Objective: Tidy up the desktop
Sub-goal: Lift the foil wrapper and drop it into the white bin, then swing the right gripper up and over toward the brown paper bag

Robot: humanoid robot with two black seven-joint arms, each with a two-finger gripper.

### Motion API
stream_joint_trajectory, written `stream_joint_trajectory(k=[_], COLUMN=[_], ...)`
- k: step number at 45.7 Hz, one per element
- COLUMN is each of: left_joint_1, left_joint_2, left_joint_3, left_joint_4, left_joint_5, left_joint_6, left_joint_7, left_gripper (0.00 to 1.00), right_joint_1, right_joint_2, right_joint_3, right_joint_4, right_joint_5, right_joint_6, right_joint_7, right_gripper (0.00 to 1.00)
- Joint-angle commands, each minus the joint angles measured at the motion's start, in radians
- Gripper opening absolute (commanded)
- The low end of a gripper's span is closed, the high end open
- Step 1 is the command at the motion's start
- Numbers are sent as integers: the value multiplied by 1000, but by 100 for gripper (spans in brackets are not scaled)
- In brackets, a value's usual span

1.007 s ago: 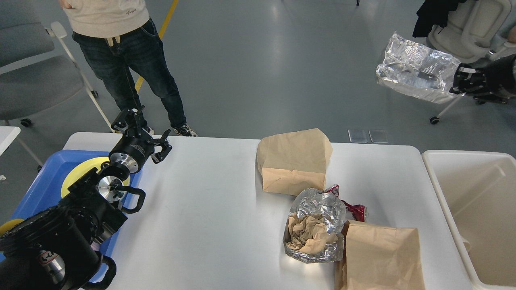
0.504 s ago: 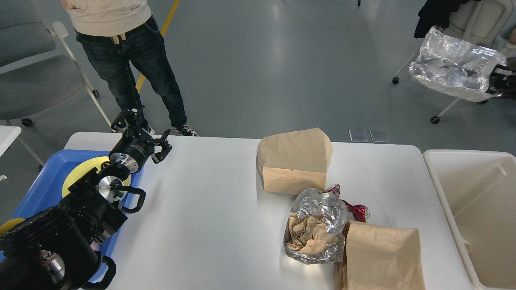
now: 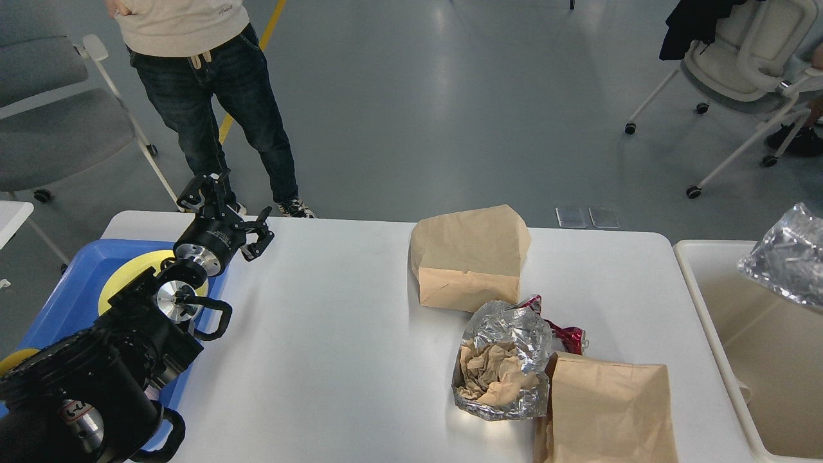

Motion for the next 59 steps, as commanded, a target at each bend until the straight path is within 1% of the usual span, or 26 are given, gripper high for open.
stream_joint_trajectory(k=[1, 3, 4, 5, 6, 7, 8, 9, 20, 24, 28, 32, 36, 41, 45, 47, 50, 52, 54, 59], left_joint_1=[0, 0, 0, 0, 0, 0, 0, 0, 0, 0, 0, 0, 0, 0, 0, 0, 0, 0, 0, 0], left_joint_2=[0, 0, 0, 0, 0, 0, 0, 0, 0, 0, 0, 0, 0, 0, 0, 0, 0, 0, 0, 0], left_joint_3=[0, 0, 0, 0, 0, 0, 0, 0, 0, 0, 0, 0, 0, 0, 0, 0, 0, 0, 0, 0], left_joint_4=[0, 1, 1, 0, 0, 0, 0, 0, 0, 0, 0, 0, 1, 0, 0, 0, 0, 0, 0, 0], left_joint_5=[0, 0, 0, 0, 0, 0, 0, 0, 0, 0, 0, 0, 0, 0, 0, 0, 0, 0, 0, 0], left_joint_6=[0, 0, 0, 0, 0, 0, 0, 0, 0, 0, 0, 0, 0, 0, 0, 0, 0, 0, 0, 0], left_joint_7=[1, 0, 1, 0, 0, 0, 0, 0, 0, 0, 0, 0, 0, 0, 0, 0, 0, 1, 1, 0], left_gripper=[96, 96, 96, 96, 96, 96, 96, 96, 96, 96, 96, 96, 96, 96, 96, 96, 96, 96, 96, 96], right_joint_1=[-90, -108, -114, -117, -119, -119, -119, -119, -99, -47, 45, 198, 324, 430, 490, 528, 588, 634, 685, 821], right_joint_2=[45, 51, 54, 56, 57, 59, 60, 62, 65, 71, 100, 169, 232, 373, 482, 529, 586, 615, 637, 669], right_joint_3=[20, 21, 21, 20, 20, 23, 23, 23, 21, 18, 3, -77, -233, -431, -549, -594, -643, -652, -649, -646], right_joint_4=[-2, -5, -8, -11, -20, -25, -27, -28, -24, -14, -11, -13, -11, -10, -10, -8, 10, 42, 77, 200], right_joint_5=[-2, -2, -2, -2, -2, -2, -2, 0, 0, -2, -6, -23, -37, -45, -45, -45, -43, -43, -43, -40], right_joint_6=[-57, -66, -68, -69, -74, -75, -75, -74, -63, -55, -39, 6, 17, 27, 93, 151, 271, 357, 418, 497], right_joint_7=[0, 2, 2, 2, 2, 2, 2, 2, 2, 5, 5, 2, 0, 0, -1, -1, -1, -1, -1, -1], right_gripper=[0, 0, 2, 20, 68, 87, 99, 100, 100, 100, 100, 100, 100, 100, 100, 100, 100, 100, 100, 100])
